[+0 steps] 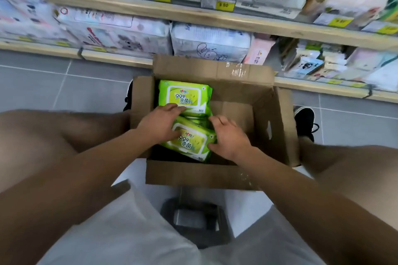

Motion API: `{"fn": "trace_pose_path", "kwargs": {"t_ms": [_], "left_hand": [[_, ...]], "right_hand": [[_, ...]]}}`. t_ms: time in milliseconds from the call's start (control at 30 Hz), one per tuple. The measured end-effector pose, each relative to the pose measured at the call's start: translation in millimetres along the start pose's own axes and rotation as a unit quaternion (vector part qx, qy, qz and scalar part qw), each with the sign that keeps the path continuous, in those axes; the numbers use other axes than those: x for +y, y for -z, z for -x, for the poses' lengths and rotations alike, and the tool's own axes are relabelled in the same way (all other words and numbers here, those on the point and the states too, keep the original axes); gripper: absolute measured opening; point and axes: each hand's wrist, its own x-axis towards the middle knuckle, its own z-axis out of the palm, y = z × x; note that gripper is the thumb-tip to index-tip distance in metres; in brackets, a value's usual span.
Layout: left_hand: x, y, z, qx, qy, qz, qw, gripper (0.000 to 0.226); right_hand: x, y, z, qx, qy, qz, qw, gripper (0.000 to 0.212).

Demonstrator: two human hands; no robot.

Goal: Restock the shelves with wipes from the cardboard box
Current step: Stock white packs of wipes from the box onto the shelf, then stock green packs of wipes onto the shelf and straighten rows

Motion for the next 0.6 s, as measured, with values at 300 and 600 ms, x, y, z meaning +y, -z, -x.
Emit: {"fn": "trace_pose_path", "kwargs": {"t_ms": [300,600], "left_hand": [[-18.4,-39.9,-29.0,-0.112,0.061,0.043,0.991,0.095],[-26.5,-46.4,-25.3,-0.072,0.030,0.087,0.993,0.076]], "right_hand": [[3.5,-27.6,-41.1,-0.074,0.002,0.010,0.997,0.087],[-2.7,-49.1,-86.1,-0.173,-0.017,-0.079,0.982,0.107]]}}
